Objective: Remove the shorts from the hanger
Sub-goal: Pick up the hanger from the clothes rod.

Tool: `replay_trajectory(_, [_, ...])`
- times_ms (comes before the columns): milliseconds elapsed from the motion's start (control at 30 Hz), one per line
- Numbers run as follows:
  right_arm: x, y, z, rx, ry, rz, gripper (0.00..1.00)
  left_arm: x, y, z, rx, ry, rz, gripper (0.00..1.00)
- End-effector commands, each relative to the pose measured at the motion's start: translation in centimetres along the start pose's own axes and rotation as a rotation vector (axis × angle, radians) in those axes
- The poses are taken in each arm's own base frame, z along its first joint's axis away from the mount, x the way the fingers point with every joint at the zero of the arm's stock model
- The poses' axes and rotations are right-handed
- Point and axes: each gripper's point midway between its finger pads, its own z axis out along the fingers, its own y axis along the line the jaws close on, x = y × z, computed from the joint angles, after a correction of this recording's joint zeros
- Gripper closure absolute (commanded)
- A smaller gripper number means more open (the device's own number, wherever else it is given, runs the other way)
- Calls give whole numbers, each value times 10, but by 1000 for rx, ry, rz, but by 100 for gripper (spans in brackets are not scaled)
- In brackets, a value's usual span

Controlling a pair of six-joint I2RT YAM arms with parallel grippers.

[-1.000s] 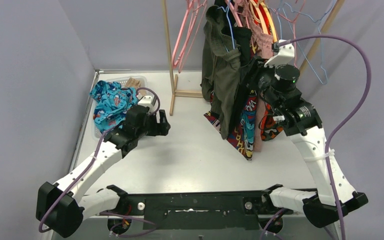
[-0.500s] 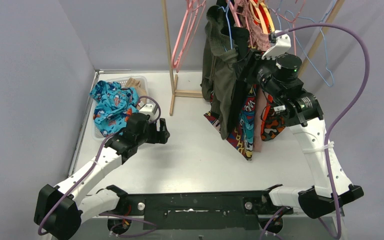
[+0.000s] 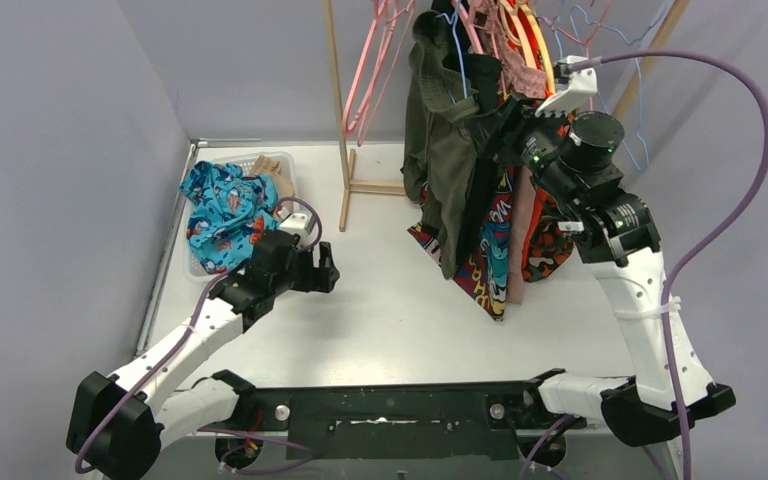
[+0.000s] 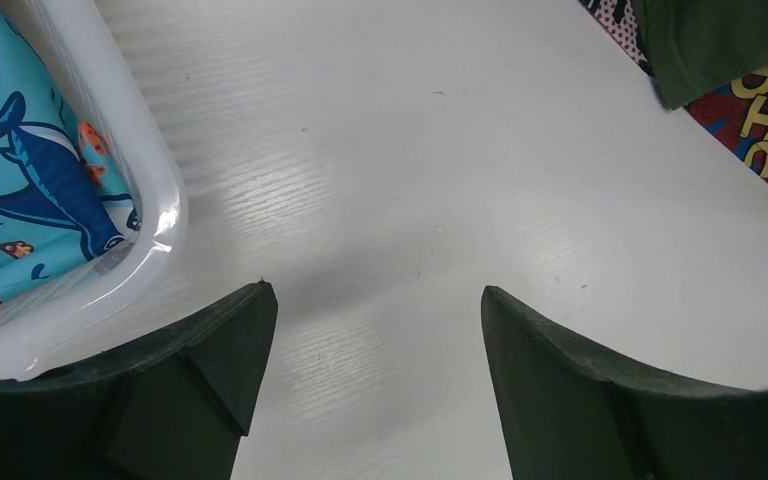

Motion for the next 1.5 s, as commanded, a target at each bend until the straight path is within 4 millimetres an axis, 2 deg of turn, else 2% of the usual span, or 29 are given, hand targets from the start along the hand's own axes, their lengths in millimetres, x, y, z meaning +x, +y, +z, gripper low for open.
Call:
replay_trajectory(0, [3, 5, 20, -12, 29, 3, 45, -26, -17, -10, 64, -51, 46, 25])
replay_trajectory(100, [6, -1, 32, 23, 49, -16, 45, -25, -16, -13, 60, -50, 57, 25])
replay_trajectory(333, [5, -34, 48, 208, 13, -110, 44, -13, -14, -11, 65, -16, 85, 25])
replay_trajectory(533, [11, -34, 72, 207, 27, -176, 40, -5, -7, -9, 44, 0, 95, 25])
replay_trajectory(600, [9, -33, 82, 211, 29, -190, 39, -5, -8, -8, 46, 0, 97, 25])
replay_trajectory(700, [9, -36, 100, 219, 21, -224, 32, -5, -8, -8, 43, 0, 100, 25])
replay_trajectory(800, [4, -39, 112, 231, 13, -253, 32, -3, -7, -7, 38, 8, 103, 25])
replay_trajectory(833, [5, -40, 117, 227, 18, -261, 33, -4, -7, -7, 38, 7, 104, 25])
replay_trajectory(867, [-3, -40, 118, 228, 1, -260, 35, -3, -7, -7, 39, 8, 106, 25])
replay_trajectory(1067, [-6, -37, 131, 191, -20, -264, 62, -3, -7, -6, 37, 12, 110, 25])
replay_trajectory(1167, [-10, -35, 133, 185, -42, -259, 79, -2, -6, -5, 35, 20, 111, 25])
replay_trajectory(1233, [-16, -33, 133, 177, -69, -255, 84, -1, -6, -4, 33, 25, 110, 25])
replay_trajectory(1333, [-29, -25, 130, 145, -121, -259, 98, -1, -6, -3, 32, 28, 111, 25])
replay_trajectory(1467, [-41, -21, 126, 135, -187, -241, 100, -1, -6, -2, 34, 28, 110, 25])
